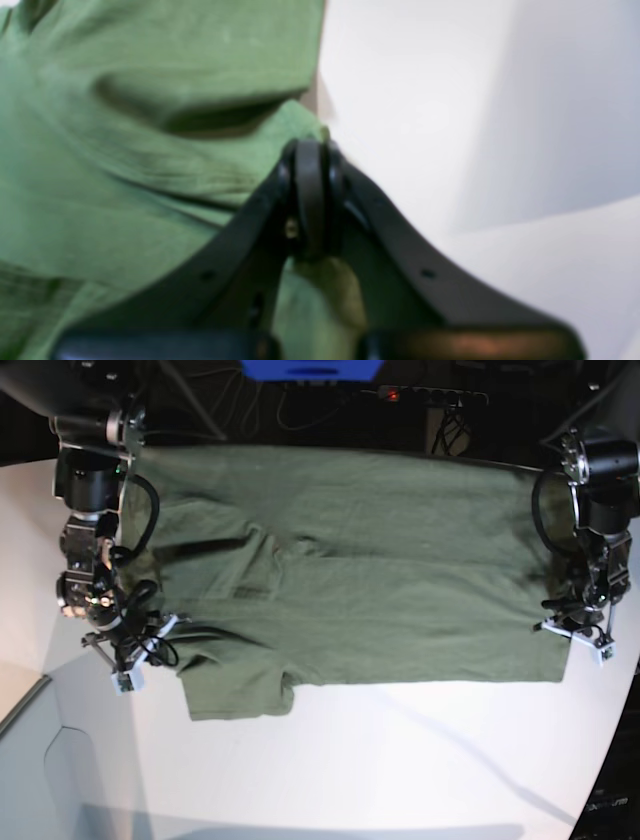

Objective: Layout the t-shirt on the table in an organized manner, then fold the t-shirt properly
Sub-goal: 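Grasp the shirt sides with both grippers and lift the hem half, then fold the lifted hem half over onto the collar half with both grippers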

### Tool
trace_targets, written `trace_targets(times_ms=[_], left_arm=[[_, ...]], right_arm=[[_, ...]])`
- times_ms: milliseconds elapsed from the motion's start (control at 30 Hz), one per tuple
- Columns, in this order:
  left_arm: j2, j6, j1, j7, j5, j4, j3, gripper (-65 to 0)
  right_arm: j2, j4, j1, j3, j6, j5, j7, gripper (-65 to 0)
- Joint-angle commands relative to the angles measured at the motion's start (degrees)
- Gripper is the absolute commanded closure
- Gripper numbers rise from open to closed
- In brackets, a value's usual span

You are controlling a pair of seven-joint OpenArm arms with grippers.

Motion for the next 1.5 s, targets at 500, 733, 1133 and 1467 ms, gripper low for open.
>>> trace_targets(times_ms=[500, 733, 1133, 1467], left_arm=[[3.16, -6.13, 11.30, 0.43, 0.09, 23.23, -13.21, 0.0], [5.18, -6.13, 15.96, 0.43, 0.09, 32.72, -15.05, 0.0], [5.18, -6.13, 22.82, 0.08, 0.09, 36.33, -15.05, 0.0], [5.09, -6.21, 23.79, 0.34, 0.09, 36.41, -19.63, 0.0]], right_arm=[[-4.82, 22.11, -10.16, 6.84, 0.20, 0.75, 1.72, 0.0], [-4.91, 25.72, -14.55, 7.80, 0.29, 0.75, 2.16, 0.0], [-4.91, 31.34, -24.66, 7.89, 0.38, 0.84, 6.20, 0.0], [-6.40, 31.43, -26.33, 13.69, 0.64, 0.93, 9.45, 0.0]])
